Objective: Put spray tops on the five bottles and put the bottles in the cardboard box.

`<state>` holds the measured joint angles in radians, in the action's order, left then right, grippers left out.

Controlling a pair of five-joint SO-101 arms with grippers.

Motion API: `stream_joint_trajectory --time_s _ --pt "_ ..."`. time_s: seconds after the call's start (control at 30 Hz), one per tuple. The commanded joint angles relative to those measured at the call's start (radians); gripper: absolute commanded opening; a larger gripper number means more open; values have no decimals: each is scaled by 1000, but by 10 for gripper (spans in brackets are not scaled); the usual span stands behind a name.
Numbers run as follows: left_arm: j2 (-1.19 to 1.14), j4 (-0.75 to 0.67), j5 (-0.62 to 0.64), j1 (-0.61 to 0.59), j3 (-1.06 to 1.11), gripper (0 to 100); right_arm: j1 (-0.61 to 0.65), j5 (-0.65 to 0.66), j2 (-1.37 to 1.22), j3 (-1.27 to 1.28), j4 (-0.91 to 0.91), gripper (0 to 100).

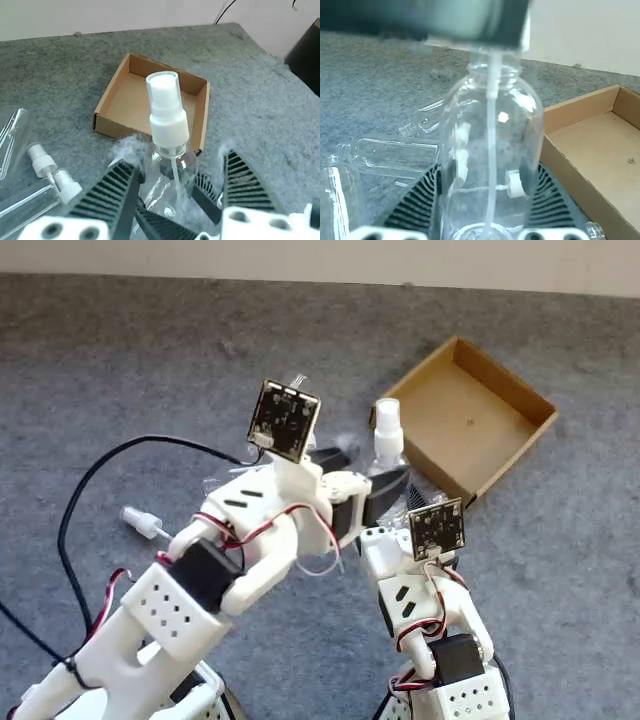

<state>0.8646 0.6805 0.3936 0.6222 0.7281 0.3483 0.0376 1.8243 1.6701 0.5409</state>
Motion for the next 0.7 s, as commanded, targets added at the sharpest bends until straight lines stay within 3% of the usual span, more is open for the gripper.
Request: stream_joint_trajectory --time_s 0.0,0.33,0.47,0.67 --pt "74 87 -17 -50 -5 218 -10 -2 15 110 5 78" --pt "262 255 -18 -148 99 214 -12 -2 15 110 -1 78" --pt "367 247 -18 -234 228 139 -13 -2 15 110 -73 78" --pt "522 87 -17 -271 440 44 -13 -2 15 107 -166 74"
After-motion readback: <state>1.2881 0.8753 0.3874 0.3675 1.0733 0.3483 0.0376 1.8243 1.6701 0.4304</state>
